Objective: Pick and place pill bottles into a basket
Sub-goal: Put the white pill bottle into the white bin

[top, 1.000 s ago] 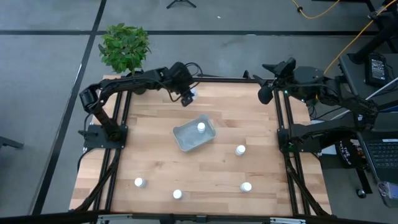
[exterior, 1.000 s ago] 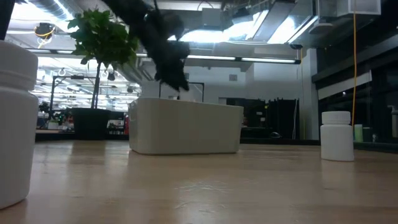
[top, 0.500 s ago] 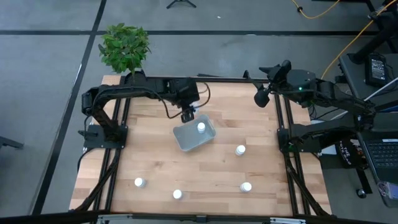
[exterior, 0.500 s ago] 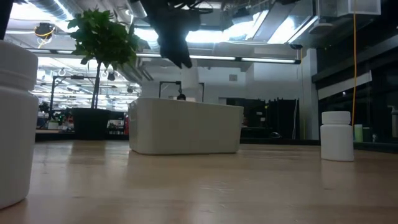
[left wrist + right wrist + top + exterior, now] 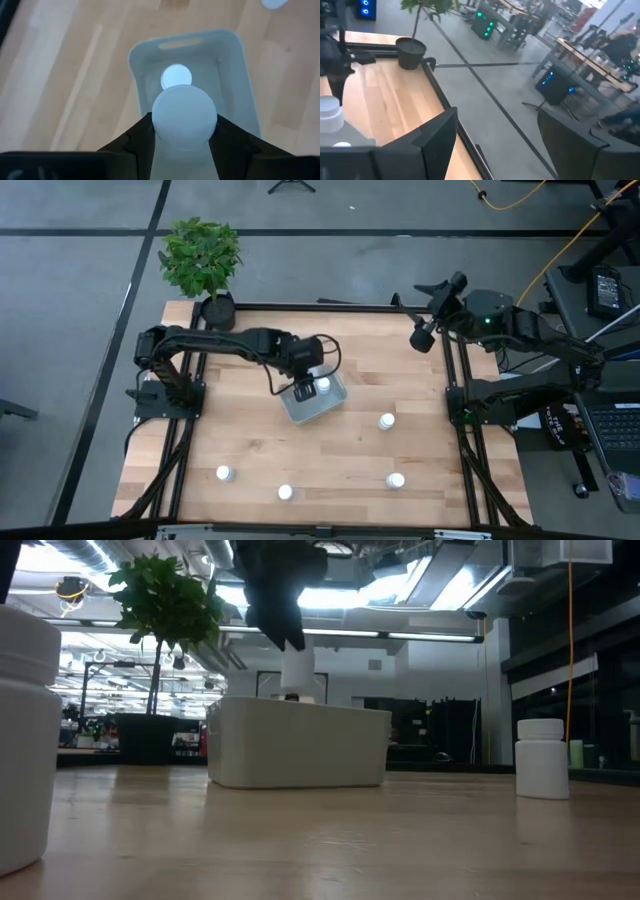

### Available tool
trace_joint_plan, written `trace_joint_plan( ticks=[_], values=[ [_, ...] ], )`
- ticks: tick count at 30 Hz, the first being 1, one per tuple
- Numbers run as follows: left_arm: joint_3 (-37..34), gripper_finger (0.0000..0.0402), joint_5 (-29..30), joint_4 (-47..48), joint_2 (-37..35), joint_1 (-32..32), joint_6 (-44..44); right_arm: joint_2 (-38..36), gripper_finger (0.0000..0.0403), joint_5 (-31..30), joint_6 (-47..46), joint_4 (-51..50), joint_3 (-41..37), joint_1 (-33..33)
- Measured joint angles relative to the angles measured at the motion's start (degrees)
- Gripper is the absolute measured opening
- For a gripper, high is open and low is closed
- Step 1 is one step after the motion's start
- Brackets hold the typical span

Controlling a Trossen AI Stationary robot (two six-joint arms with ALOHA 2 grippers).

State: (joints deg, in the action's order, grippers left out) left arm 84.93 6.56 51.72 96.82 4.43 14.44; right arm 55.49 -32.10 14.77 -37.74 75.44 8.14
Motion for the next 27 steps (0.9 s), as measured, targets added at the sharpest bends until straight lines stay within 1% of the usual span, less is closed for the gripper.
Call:
trace_joint_plan(
  ticks=[11, 16, 22, 24, 27],
  values=[
    [-0.02, 0.0149, 1.05, 2.47, 9.69, -0.89, 0.80, -2.37, 0.0275, 1.72, 0.81, -0.37, 0.00, -0.02],
    [-0.03, 0.0149, 1.03, 2.18, 12.32, -0.49, -0.66, -4.18, 0.0275, 1.79, 0.47, -1.60, 0.00, -0.02],
    [-0.07, 0.0149, 0.97, -0.26, 12.85, 0.28, -1.08, -5.88, 0.0275, 1.78, 0.41, -2.98, 0.00, -0.02],
    [-0.32, 0.0149, 0.89, -2.34, 12.85, 0.37, -1.10, -6.20, 0.0275, 1.77, 0.41, -3.34, 0.00, -0.02],
    [-1.91, 0.0149, -1.44, -3.79, 12.83, 0.64, -0.52, -6.54, 0.0275, 1.77, 0.43, -3.60, 0.00, -0.02]
  ],
)
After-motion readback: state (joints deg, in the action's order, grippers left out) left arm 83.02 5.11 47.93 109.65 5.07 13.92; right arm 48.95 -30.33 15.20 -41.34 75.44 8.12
